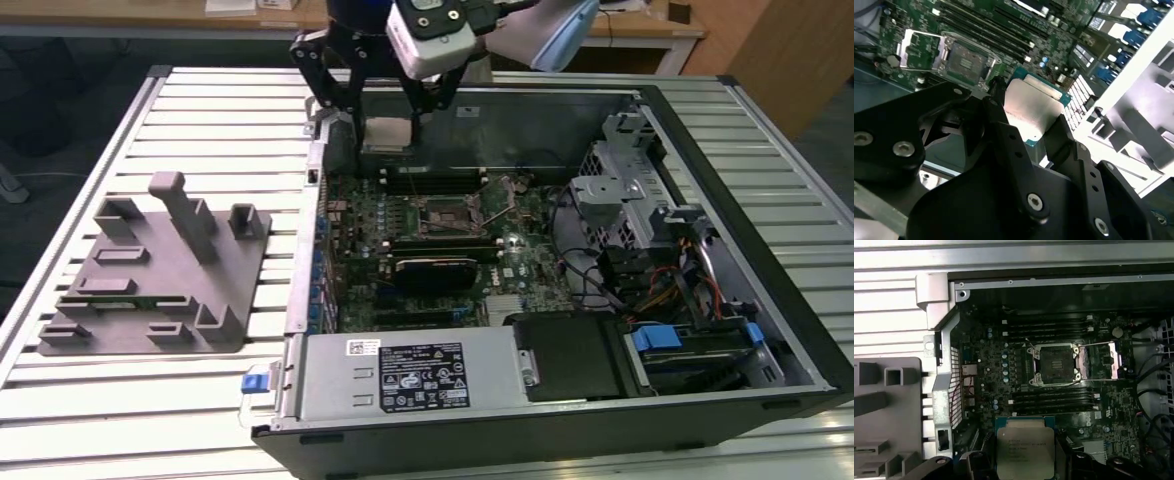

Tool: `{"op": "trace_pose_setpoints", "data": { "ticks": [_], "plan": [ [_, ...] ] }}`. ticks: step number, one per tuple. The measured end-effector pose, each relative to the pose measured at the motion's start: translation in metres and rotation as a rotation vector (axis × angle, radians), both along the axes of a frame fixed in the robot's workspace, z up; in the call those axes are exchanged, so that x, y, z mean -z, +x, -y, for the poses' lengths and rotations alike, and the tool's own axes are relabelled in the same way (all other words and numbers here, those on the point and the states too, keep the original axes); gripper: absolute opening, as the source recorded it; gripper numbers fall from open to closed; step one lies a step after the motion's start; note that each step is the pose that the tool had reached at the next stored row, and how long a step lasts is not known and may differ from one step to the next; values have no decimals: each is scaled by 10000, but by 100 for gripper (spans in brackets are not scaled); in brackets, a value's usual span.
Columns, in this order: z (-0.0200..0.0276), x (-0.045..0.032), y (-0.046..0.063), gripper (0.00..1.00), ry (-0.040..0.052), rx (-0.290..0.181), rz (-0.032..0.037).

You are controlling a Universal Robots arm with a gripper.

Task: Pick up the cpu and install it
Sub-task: 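Pick up the cpu and move it towards the insertion slot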

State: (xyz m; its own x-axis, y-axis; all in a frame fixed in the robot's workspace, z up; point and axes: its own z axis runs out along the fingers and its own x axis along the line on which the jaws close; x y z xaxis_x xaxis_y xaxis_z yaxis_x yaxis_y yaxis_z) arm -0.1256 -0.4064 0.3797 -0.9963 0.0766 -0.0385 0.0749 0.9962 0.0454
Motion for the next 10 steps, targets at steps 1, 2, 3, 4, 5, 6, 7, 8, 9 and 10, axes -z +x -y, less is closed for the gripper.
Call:
{"op": "trace_pose_setpoints", "data": {
  "ticks": [1,2,3,4,5,6,7,8,9,10],
  "plan": [
    [0,1,33,55,0,-1,-2],
    [0,3,67,55,0,0,-5],
    [0,7,96,55,0,1,-6],
    [0,13,122,55,1,1,-6],
    [-1,21,145,55,0,0,-8],
    [-1,31,165,55,0,0,-9],
    [-2,46,183,55,1,-1,-9],
    [-3,63,199,55,1,-1,-8],
    [-4,81,213,55,1,0,-9],
    [-5,99,227,55,1,0,-9]
  ]
}}
